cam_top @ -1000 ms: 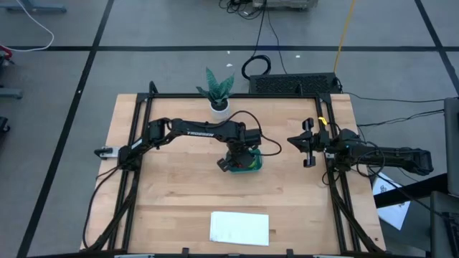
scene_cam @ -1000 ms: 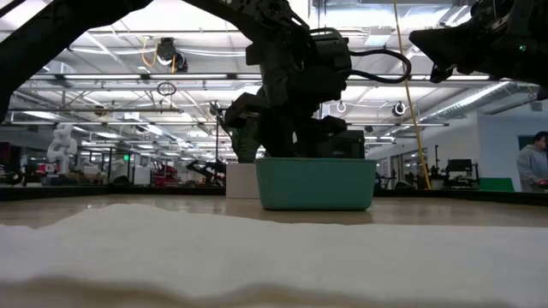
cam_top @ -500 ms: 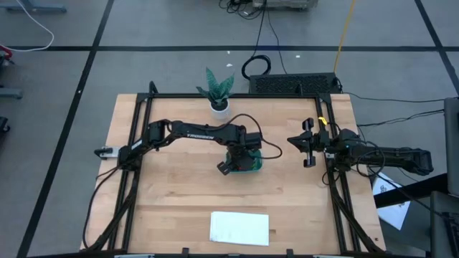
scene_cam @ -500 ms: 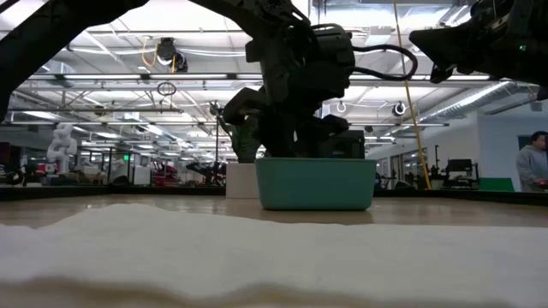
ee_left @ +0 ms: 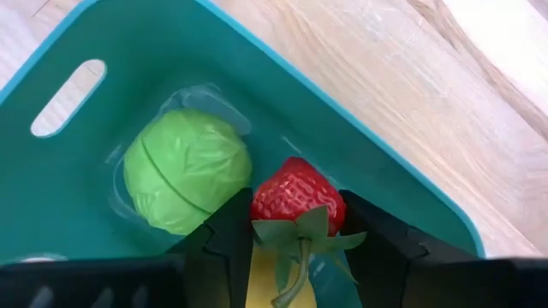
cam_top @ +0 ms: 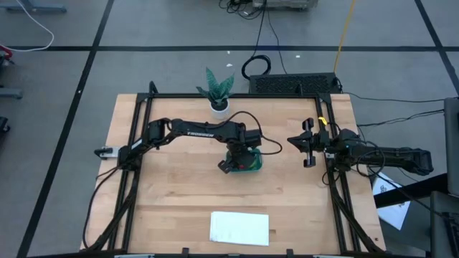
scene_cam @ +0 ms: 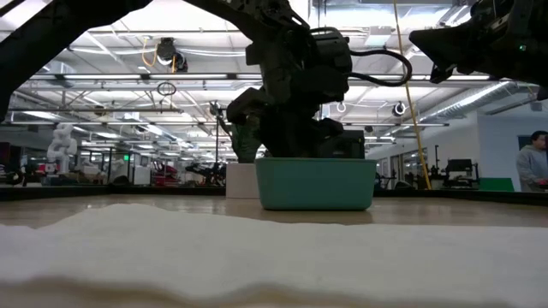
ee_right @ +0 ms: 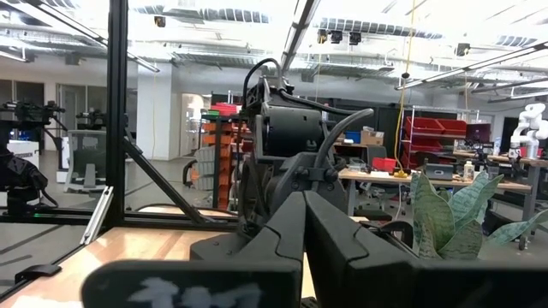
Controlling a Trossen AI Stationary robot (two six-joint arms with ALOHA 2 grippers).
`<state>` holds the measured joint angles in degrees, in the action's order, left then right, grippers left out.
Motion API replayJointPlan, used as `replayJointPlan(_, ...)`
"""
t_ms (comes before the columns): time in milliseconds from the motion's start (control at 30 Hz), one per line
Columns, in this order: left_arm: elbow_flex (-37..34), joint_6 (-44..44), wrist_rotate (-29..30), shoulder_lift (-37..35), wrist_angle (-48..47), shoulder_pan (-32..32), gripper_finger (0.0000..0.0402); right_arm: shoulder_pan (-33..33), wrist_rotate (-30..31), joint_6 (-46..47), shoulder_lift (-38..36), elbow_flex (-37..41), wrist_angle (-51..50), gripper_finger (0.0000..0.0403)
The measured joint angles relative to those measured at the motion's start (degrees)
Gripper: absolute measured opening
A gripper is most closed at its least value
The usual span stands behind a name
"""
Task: Pick and placing Produce into tupperware
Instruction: Put the strawberry into the green bin
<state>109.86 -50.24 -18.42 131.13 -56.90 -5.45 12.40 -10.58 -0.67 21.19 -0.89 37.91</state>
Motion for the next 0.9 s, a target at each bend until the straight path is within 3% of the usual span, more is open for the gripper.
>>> replayJointPlan(900, 0.0, 0.01, 2.04, 0.0, -1.8, -0.2, 0.0147, 0.0, -0.01, 0.0, 0.0, 0.02, -0.48, 0.0)
